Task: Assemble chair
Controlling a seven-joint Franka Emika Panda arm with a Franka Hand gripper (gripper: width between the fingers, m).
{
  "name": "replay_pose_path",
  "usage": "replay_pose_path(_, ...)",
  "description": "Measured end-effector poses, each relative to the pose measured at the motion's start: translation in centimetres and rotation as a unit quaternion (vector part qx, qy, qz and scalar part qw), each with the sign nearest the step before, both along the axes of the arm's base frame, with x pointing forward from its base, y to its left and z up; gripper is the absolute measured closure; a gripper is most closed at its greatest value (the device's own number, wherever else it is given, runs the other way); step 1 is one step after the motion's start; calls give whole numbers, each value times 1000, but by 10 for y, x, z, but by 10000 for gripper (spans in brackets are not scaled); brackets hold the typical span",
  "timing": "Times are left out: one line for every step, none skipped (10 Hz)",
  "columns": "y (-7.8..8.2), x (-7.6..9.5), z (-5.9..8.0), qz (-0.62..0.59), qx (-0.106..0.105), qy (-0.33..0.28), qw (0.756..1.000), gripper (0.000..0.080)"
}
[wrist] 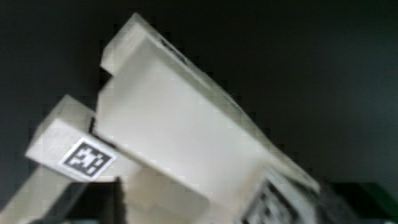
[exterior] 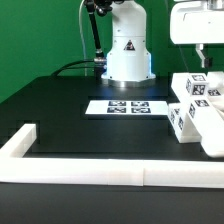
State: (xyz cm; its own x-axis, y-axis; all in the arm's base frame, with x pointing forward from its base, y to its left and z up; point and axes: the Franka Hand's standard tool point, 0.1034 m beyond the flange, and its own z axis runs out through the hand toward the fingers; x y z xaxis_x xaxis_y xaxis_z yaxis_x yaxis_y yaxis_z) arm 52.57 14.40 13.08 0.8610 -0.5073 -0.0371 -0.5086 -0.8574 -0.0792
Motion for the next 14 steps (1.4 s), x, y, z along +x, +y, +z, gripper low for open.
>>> replay_pose_path(2,-1,-1,33,0,-2,999,204)
replay_pose_path(3,-1,-2,77,-1,-5,997,159)
replay_pose_path(2,0,-3,111,-2,-8,994,152)
replay_pose_path(1,0,-3,143,-2,-11,990,152)
replay_pose_path(-1,1,-3,167,-2,-13,986,151)
replay_pose_path(-2,1,-3,171,-2,-13,985,151)
replay_pose_path(-4,0,-2,173,-2,-13,985,151)
replay_pose_path(-7,-3,0,178,-2,-14,984,151)
replay_pose_path(-12,-5,2,189,-2,-15,982,151)
replay_pose_path(-17,-7,3,201,-3,-16,979,151)
replay_pose_path(-21,-10,2,209,-4,-15,978,151)
replay_pose_path(-20,-10,2,209,-3,-15,978,151)
replay_pose_path(-20,-10,1,209,-3,-14,978,151)
replay_pose_path(-20,-10,1,209,-3,-14,978,151)
